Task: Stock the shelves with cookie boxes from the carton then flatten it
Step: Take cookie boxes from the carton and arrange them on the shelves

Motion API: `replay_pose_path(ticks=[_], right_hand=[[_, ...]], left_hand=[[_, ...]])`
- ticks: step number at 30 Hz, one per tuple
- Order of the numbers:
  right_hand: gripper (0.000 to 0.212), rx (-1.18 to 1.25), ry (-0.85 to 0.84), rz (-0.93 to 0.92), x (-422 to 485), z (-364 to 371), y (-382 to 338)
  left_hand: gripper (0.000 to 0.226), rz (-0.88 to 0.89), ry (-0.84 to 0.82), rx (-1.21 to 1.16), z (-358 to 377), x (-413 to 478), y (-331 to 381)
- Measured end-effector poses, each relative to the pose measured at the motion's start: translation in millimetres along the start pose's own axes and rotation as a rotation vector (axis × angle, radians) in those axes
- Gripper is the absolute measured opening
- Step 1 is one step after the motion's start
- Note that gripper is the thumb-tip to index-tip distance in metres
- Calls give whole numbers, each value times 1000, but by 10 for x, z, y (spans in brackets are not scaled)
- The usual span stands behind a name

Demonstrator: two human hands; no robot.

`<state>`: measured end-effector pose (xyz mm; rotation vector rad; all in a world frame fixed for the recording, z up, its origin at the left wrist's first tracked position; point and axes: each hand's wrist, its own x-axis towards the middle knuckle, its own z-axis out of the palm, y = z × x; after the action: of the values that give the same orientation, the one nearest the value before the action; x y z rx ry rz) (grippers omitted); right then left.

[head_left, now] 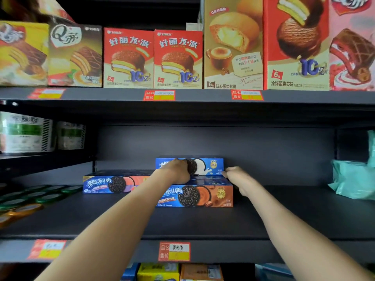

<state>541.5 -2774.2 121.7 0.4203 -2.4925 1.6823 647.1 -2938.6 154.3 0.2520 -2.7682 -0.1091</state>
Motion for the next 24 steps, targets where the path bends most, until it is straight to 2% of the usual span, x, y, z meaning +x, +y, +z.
replay_pose_path(ticks=[3, 6, 11, 17, 21, 24], right_hand=[[13, -91, 135, -19, -92, -16, -52], [16, -309, 277, -80, -364, -100, -245], [17, -434, 274, -323, -970, -81, -496], [15, -413, 294, -611, -1897, -34, -337], [13, -451, 347, -753, -2474, -103, 124], [13, -449, 303, -729, -2832, -52, 648]], left_hand=[[35, 17, 65, -56, -17, -139, 18], [21, 63, 143, -101, -80, -320, 92], [26, 86, 327, -207, -182, -738, 243], [34, 322, 394, -153, 71, -1536, 527], [37, 429, 489, -359, 498, -2146, 640], [31, 417, 404, -547, 1016, -2593, 750]])
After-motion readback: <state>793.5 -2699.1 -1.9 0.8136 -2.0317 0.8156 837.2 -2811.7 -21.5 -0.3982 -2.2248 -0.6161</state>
